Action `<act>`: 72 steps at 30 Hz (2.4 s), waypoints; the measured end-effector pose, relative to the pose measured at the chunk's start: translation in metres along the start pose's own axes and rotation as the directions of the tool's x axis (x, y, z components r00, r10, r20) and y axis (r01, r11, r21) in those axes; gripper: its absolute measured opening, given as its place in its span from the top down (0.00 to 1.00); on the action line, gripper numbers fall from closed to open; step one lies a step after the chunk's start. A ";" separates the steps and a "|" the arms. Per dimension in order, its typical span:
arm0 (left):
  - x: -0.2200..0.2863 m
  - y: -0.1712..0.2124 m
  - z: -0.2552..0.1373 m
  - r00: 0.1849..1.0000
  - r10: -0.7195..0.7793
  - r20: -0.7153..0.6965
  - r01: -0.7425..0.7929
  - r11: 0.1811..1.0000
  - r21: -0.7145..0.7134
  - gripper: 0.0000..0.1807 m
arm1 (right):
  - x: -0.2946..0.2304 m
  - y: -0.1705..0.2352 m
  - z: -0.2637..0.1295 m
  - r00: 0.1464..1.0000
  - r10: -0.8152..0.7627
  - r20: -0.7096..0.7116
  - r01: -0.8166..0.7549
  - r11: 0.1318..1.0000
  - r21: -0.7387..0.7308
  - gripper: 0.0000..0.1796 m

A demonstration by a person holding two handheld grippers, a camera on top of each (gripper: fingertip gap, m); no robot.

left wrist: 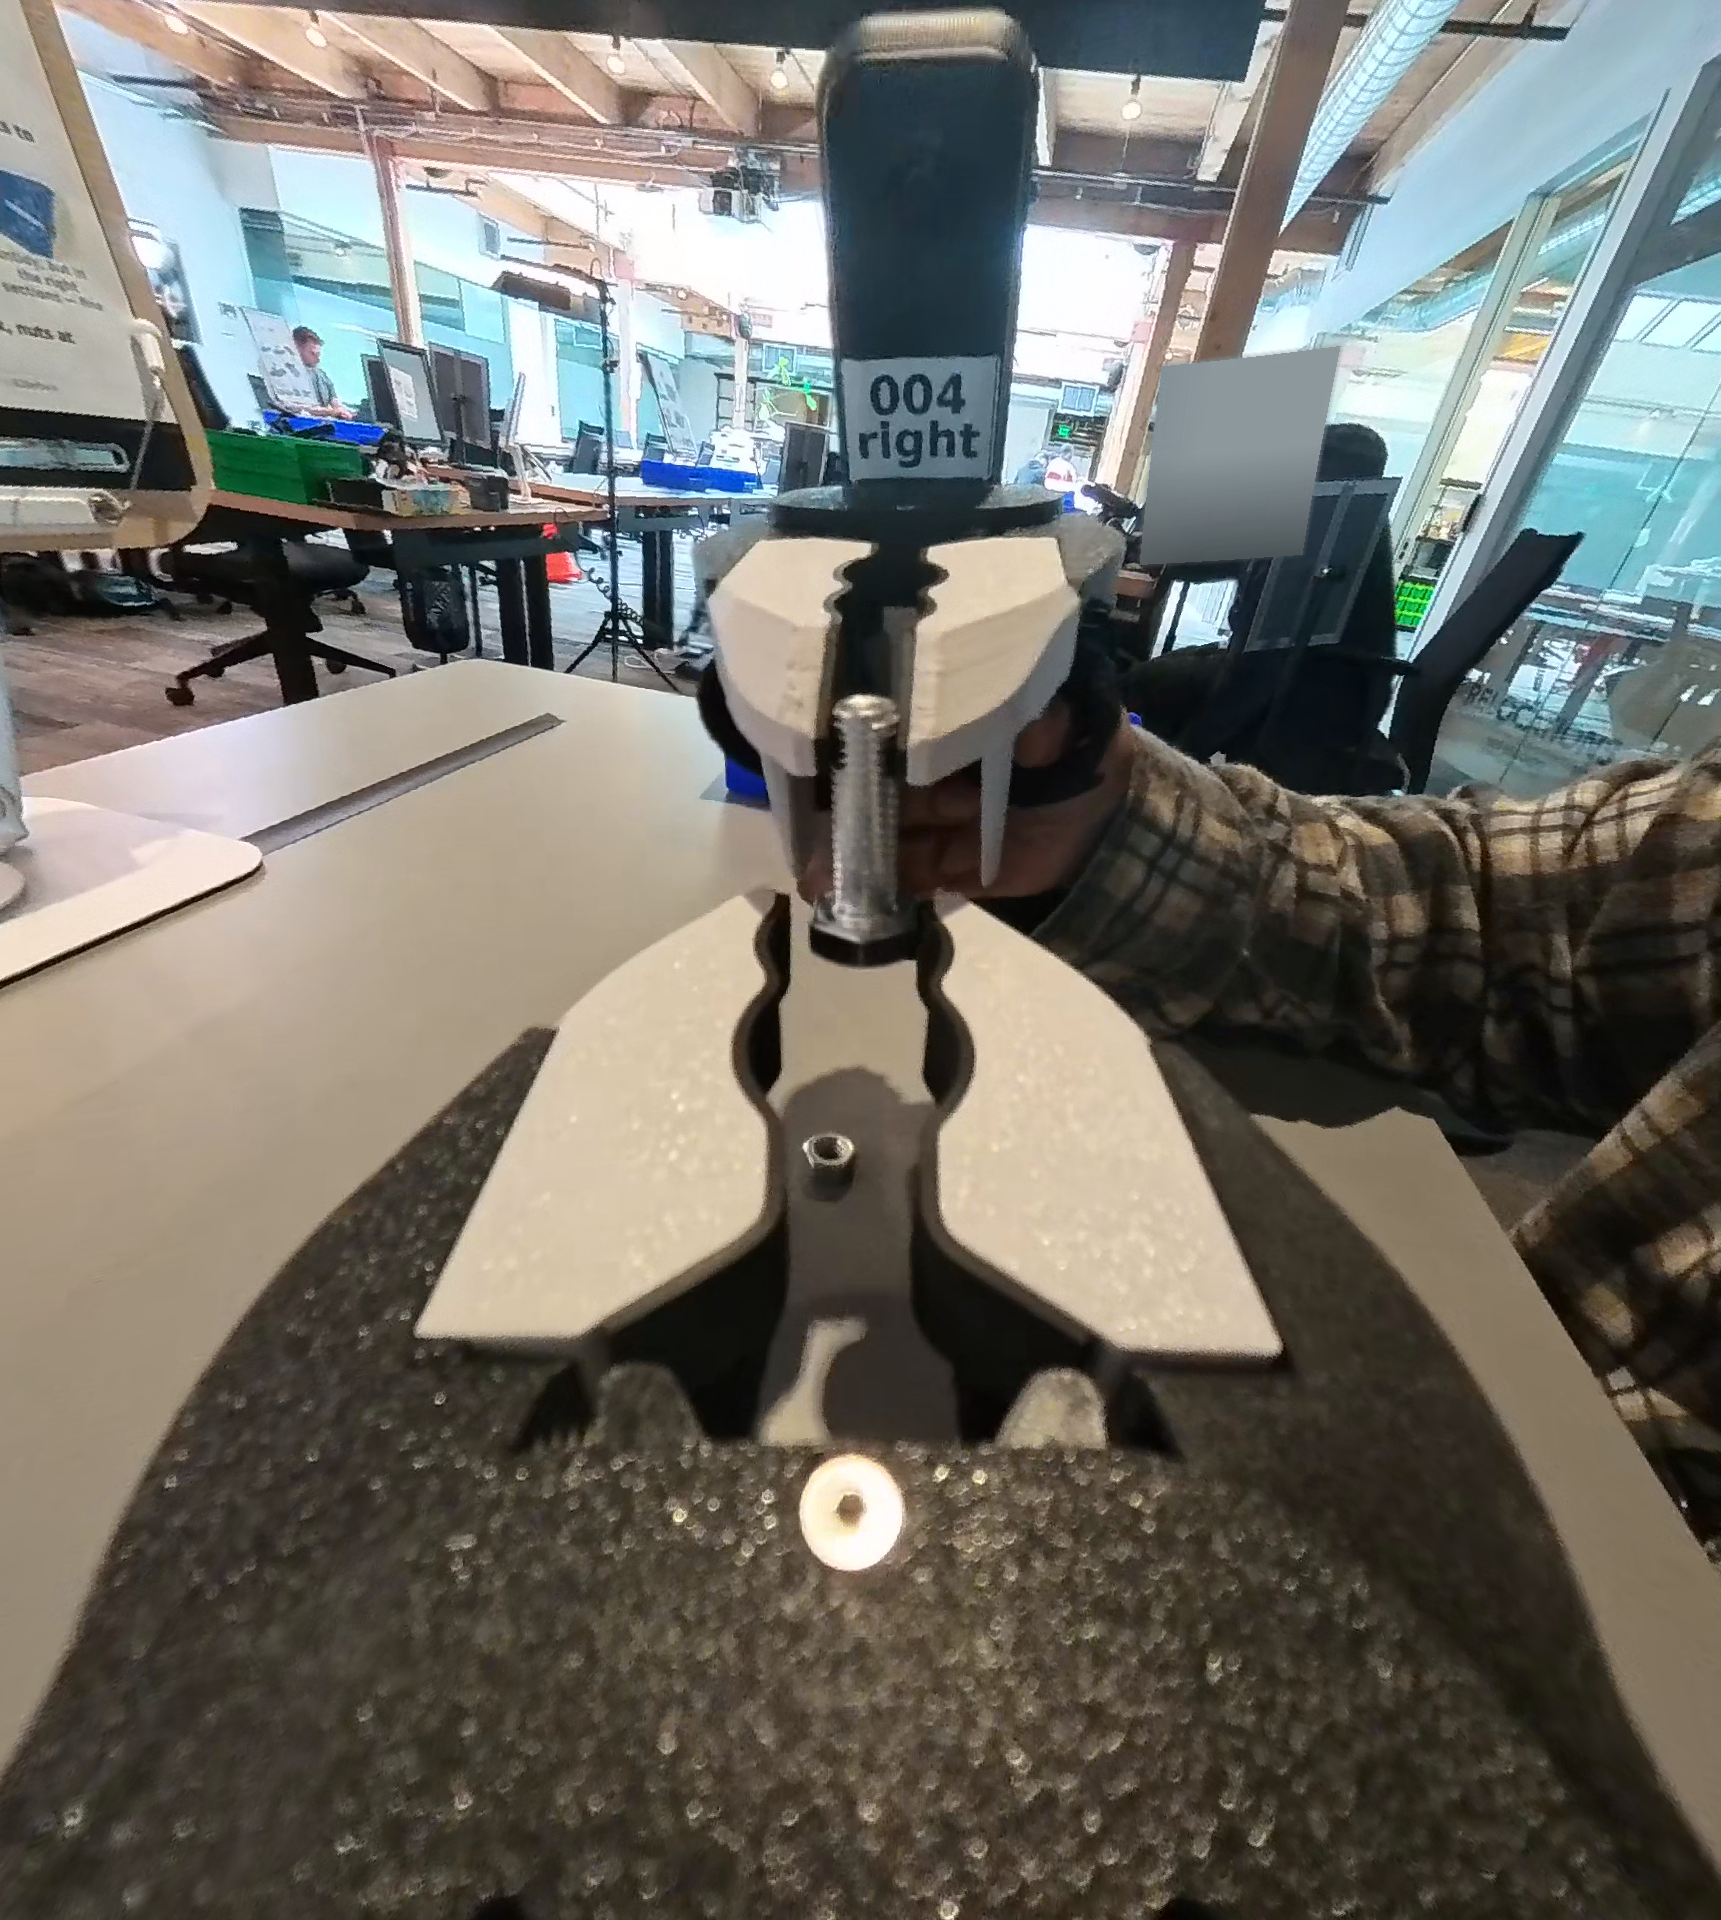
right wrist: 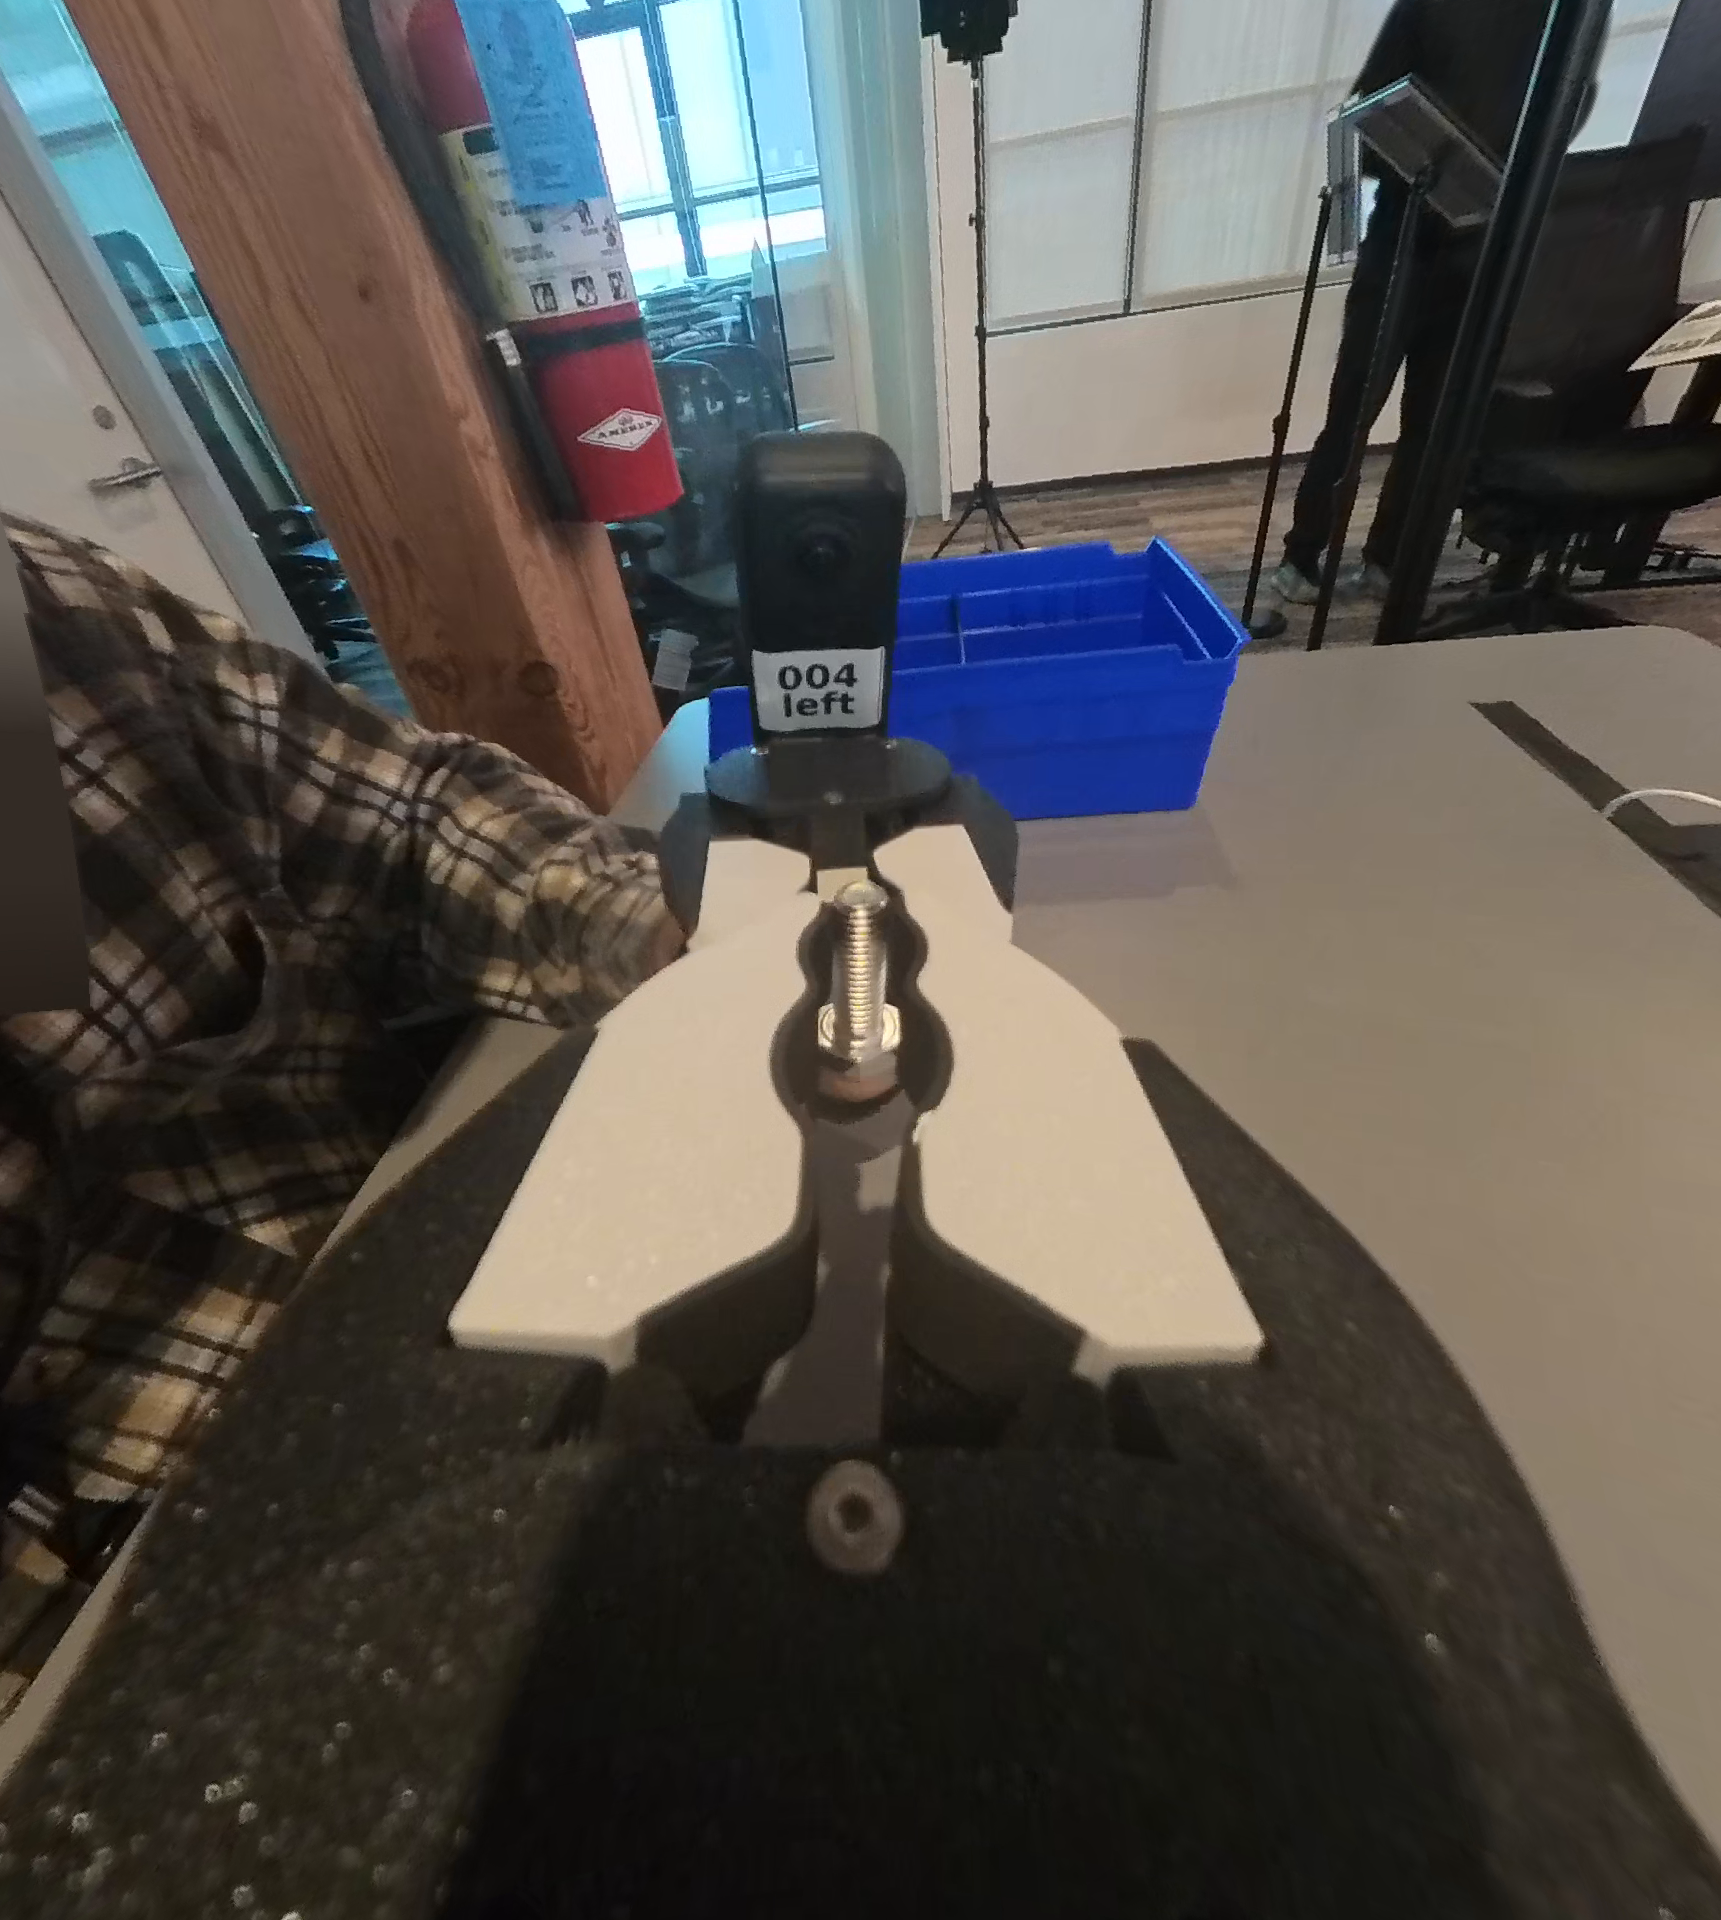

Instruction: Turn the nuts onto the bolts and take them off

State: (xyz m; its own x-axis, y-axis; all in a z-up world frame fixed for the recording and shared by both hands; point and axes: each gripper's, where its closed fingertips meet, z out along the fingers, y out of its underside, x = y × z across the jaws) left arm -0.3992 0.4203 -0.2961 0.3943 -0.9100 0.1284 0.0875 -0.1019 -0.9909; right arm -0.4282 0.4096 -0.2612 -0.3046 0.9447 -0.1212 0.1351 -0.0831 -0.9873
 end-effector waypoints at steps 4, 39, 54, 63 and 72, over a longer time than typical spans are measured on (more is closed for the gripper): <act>0.002 0.002 0.002 1.000 0.017 0.000 -0.017 1.000 -0.016 0.90 | -0.001 0.001 0.001 1.000 -0.003 0.000 0.003 1.000 -0.005 0.95; -0.018 0.007 -0.006 0.997 -0.011 0.072 0.014 0.999 -0.030 0.90 | 0.022 0.171 -0.088 0.967 -0.033 -0.251 -0.126 0.798 -0.589 0.84; -0.047 0.009 -0.024 0.987 -0.009 0.160 0.019 0.998 -0.064 0.90 | 0.018 0.176 -0.091 0.992 -0.129 -0.012 0.037 0.373 -0.927 0.84; -0.048 0.010 -0.025 0.987 0.007 0.163 0.006 0.997 -0.078 0.90 | 0.020 0.181 -0.082 0.994 -0.108 0.014 0.048 0.320 -0.946 0.87; -0.049 0.013 -0.024 0.986 0.008 0.165 0.007 0.996 -0.091 0.90 | 0.021 0.187 -0.083 0.996 -0.088 -0.009 0.018 0.300 -0.954 0.90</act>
State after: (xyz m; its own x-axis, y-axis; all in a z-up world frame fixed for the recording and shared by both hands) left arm -0.4392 0.4542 -0.3160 0.5408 -0.8318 0.1248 0.0064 -0.1444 -0.9895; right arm -0.3313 0.4399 -0.4401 -0.3072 0.9511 -0.0325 0.9342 0.2949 -0.2008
